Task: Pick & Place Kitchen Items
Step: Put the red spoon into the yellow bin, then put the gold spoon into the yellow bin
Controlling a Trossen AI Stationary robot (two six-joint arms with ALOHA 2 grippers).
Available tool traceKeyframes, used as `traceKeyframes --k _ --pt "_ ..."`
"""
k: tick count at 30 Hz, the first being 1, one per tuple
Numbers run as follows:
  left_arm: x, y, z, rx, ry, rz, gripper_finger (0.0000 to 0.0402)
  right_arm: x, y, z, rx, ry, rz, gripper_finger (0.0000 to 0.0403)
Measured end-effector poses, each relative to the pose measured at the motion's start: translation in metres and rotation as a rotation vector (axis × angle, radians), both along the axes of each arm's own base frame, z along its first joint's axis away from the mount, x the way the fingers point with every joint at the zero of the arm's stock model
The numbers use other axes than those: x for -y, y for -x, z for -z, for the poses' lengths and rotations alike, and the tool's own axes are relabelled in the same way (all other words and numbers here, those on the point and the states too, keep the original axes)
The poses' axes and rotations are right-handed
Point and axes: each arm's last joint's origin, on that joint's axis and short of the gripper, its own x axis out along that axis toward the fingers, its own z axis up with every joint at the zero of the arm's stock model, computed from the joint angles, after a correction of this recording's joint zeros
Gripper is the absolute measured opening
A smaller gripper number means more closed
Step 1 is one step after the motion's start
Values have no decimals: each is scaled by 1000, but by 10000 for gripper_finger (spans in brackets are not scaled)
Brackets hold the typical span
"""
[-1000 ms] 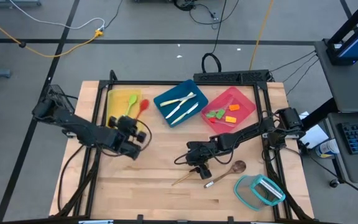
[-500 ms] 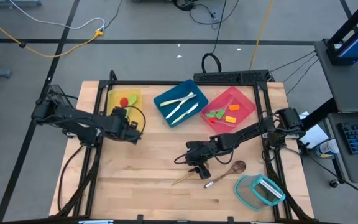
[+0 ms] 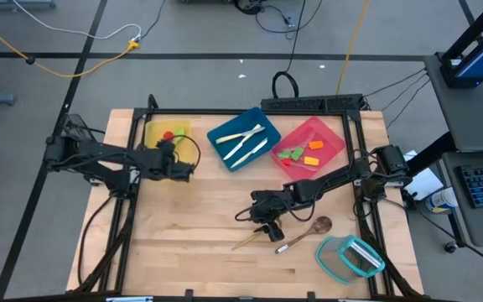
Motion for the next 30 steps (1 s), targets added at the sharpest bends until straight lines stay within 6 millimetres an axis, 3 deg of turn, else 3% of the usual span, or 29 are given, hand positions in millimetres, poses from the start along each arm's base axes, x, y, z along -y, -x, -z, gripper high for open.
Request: traceKeyframes --k 18,30 --pt "-12 5 5 20 -24 -98 151 0 0 0 1 1 -2 196" --pt "-12 -13 -3 127 -17 -34 129 0 0 0 11 18 -20 196"
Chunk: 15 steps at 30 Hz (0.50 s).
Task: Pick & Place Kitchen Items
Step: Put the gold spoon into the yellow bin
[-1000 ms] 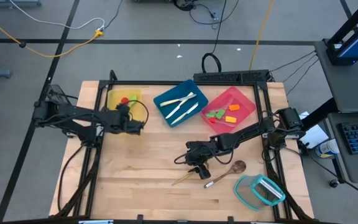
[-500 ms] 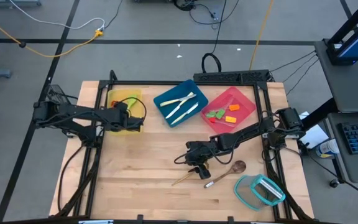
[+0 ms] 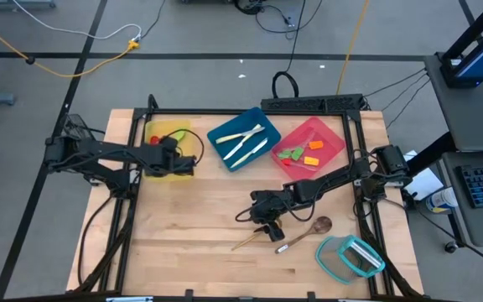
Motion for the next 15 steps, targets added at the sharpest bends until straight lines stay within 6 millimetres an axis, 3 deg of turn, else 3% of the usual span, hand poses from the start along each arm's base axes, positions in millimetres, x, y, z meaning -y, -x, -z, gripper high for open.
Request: traceKeyframes --k 8,15 --pt "11 -25 -34 99 -10 117 101 0 0 0 10 15 -17 196" --pt "37 -47 -61 227 -61 284 95 -3 1 2 30 11 -26 196"
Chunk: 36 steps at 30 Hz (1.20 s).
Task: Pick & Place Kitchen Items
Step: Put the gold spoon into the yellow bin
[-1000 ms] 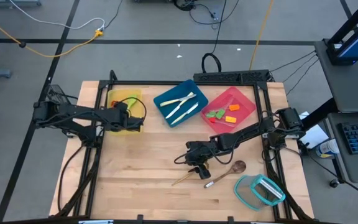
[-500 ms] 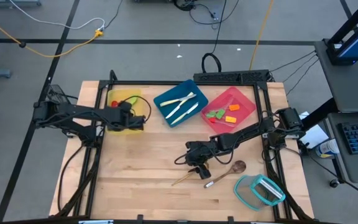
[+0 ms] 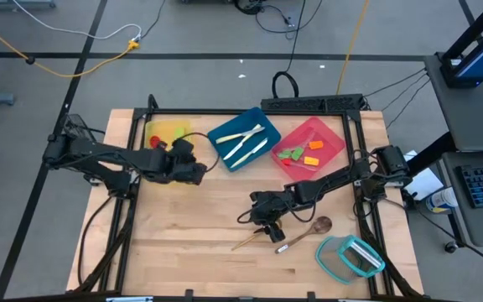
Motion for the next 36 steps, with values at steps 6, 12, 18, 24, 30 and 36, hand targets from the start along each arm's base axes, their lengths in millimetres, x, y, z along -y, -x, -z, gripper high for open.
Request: traceKeyframes --k 6,12,18,24,30,36 --pt "19 -6 -3 65 -39 88 94 -9 14 17 118 -28 -35 196" --pt "31 -8 -4 99 -56 135 97 -10 34 33 232 -69 -45 196" --pt "35 -7 -4 107 -59 144 97 -7 44 44 177 -74 32 196" --pt "35 -7 -5 108 -75 141 99 -13 44 53 149 -45 30 196" --pt "35 -7 -5 111 -81 136 99 -16 33 63 126 -38 26 196" --pt "36 -7 -5 112 -72 140 99 -13 30 66 123 -20 -7 162"
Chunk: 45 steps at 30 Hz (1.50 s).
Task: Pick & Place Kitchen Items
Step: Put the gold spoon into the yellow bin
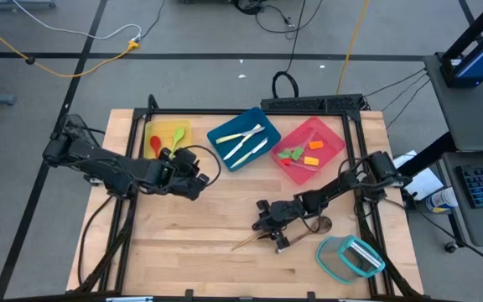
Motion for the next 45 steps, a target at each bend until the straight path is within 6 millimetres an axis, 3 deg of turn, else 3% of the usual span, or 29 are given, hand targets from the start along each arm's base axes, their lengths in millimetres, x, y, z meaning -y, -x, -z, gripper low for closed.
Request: traceKeyframes --k 6,11,18,26,32,38,45 --pt "9 -3 -2 70 24 18 99 9 -1 2 -31 -7 5 78" --pt "29 -17 -6 164 44 213 99 16 -2 2 -12 33 -8 15" --pt "51 -24 2 238 52 492 99 17 -4 1 28 76 -10 21" --pt "52 -14 38 237 204 577 99 21 -12 -8 188 171 84 13" --pt "56 -14 53 318 211 767 99 30 -19 -16 249 163 150 16" --pt "58 -20 74 244 213 793 100 34 -23 -22 309 201 296 16" --pt "54 -36 97 222 176 791 119 35 -23 -23 310 208 328 17"
